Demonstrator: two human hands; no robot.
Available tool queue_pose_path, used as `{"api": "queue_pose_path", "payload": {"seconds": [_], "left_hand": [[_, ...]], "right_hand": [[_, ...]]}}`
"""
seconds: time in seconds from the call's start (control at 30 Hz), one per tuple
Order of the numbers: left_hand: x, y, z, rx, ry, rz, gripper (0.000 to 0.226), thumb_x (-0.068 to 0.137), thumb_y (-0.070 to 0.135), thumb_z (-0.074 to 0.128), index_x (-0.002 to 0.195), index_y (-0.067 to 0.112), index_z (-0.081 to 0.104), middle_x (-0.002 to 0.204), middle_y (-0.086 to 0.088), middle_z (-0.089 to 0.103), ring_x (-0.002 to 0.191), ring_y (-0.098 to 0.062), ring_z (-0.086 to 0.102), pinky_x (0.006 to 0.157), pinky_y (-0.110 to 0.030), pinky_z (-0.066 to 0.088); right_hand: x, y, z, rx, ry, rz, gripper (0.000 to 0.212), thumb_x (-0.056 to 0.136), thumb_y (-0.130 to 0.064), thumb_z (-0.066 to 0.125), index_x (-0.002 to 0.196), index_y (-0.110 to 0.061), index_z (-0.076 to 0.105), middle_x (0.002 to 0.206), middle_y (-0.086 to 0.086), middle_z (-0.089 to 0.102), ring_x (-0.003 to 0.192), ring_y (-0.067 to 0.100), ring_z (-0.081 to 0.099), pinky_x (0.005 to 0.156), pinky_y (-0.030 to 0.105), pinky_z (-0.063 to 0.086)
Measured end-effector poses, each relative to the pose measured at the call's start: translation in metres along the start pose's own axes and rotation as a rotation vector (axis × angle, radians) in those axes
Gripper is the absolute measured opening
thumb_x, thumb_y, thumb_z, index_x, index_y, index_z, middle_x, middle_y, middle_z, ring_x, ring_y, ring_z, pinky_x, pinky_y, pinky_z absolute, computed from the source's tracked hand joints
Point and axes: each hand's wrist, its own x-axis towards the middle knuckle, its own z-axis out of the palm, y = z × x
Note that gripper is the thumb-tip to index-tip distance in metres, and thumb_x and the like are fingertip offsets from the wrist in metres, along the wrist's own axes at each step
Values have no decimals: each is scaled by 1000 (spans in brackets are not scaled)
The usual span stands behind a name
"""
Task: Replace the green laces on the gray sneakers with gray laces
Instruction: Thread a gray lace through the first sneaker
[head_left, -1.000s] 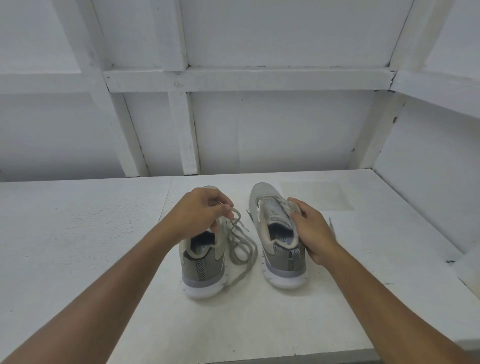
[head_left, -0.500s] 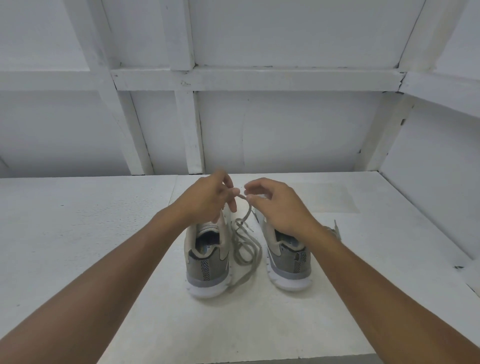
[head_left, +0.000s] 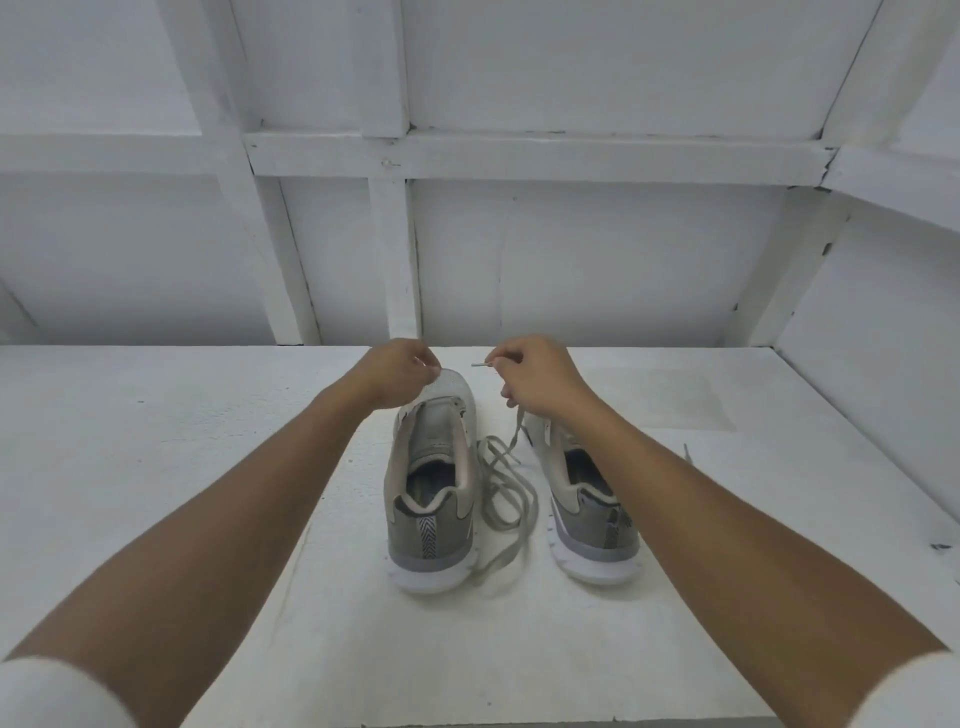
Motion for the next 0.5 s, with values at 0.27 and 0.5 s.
{"api": "queue_pose_path", "payload": {"seconds": [0.27,0.5], "left_hand": [[25,-11,19,101,-95,-52,8,85,22,71,92,20,73,98,0,64,92,-16,55,77,-25,45],[30,-19,28,97,-73,-54,9,82,29,75,82,23,70,96,1,63,93,-16,54,77,-26,42]], "right_hand": [[25,7,37,-193,-50,69,22,92,-8,52,94,-3,73,102,11,70,85,22,60,68,24,42],[32,13,51,-199,-24,113,22,95,-10,53,103,-1,71,109,13,68,98,27,62,71,26,43]]}}
